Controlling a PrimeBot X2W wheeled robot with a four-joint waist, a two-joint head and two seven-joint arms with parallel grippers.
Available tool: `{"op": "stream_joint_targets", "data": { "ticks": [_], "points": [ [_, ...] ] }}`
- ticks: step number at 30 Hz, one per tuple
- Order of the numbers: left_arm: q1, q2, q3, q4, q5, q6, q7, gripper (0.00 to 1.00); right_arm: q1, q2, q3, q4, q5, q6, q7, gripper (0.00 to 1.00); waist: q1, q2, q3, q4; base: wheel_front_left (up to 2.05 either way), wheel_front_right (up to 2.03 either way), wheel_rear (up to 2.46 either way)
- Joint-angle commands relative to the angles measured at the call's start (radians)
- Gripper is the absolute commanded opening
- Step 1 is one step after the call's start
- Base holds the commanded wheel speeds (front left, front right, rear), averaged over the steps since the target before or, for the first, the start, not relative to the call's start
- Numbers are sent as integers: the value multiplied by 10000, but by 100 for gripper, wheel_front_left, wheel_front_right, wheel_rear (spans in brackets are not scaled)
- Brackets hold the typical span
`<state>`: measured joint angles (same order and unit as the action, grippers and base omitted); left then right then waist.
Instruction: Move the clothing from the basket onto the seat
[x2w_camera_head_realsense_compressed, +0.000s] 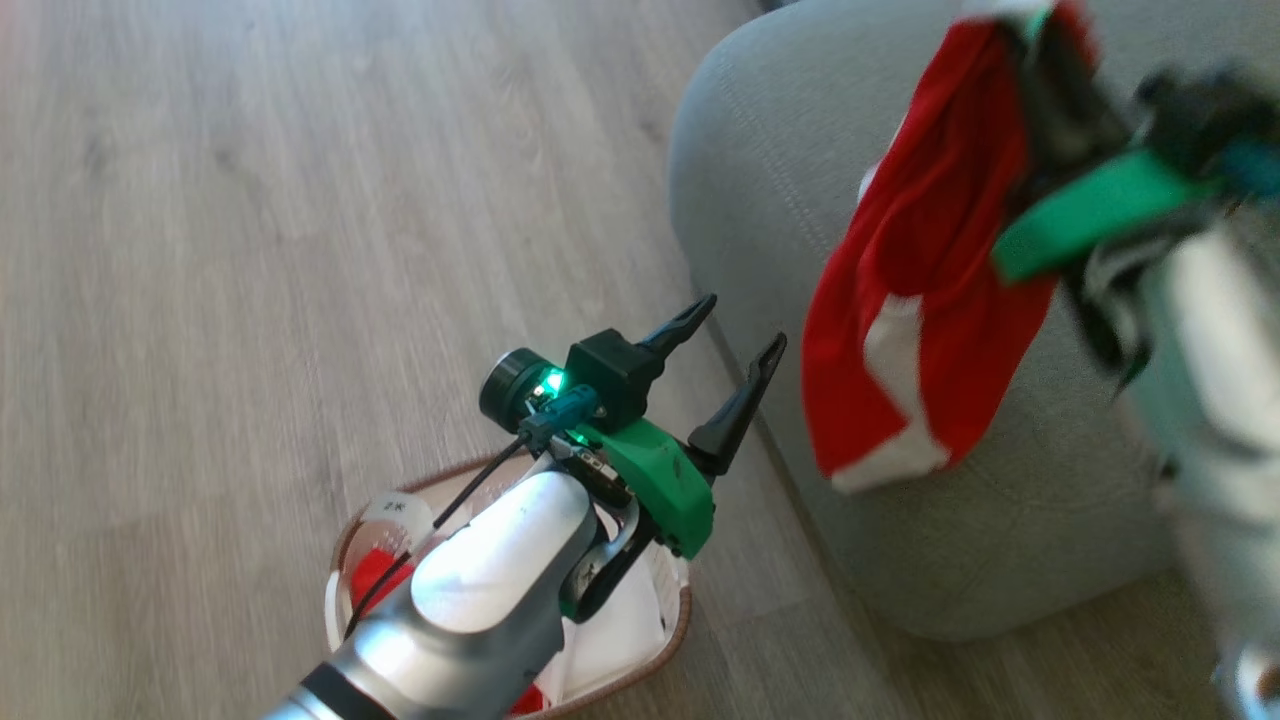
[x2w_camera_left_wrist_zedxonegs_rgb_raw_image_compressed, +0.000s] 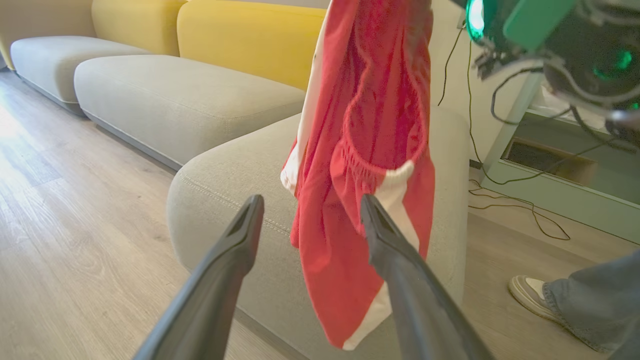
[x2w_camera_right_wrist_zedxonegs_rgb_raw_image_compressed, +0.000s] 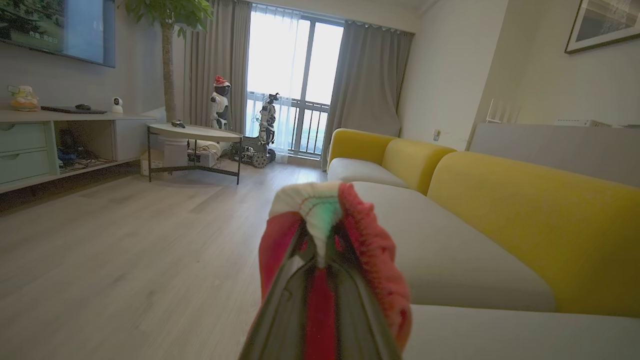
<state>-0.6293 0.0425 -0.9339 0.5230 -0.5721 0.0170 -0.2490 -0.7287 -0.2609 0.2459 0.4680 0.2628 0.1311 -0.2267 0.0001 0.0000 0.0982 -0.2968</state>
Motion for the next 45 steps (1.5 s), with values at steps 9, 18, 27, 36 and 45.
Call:
{"op": "stream_joint_targets", "data": {
  "ticks": [9,18,27,36,45],
  "points": [
    [-953,78,234,-718,567,41,-127,100,-4451,-1467,-942,1611,265,-4,388,0,-1,0,1590,1548,0,0,0],
    [-1424,208,510,-1252,1109,180,-128,100,-7135,-2472,-2501,3606,-812,-4,414,0,-1,0,2907,2315,0,0,0],
    [-1807,513,410,-1707,1491,259,-37,100,-6770,-2346,-4373,5296,-1670,-4,-250,0,-1,0,3915,2394,0,0,0],
    [-1901,846,278,-2125,1619,321,222,100,-4812,-1467,-6599,6301,-2603,-4,-346,0,-1,0,4474,2242,0,0,0],
    [-1772,1118,224,-2268,1574,430,407,100,-4012,-384,-7512,5809,-3585,-4,-349,77,-1,0,4464,2011,0,0,0]
  ]
}}
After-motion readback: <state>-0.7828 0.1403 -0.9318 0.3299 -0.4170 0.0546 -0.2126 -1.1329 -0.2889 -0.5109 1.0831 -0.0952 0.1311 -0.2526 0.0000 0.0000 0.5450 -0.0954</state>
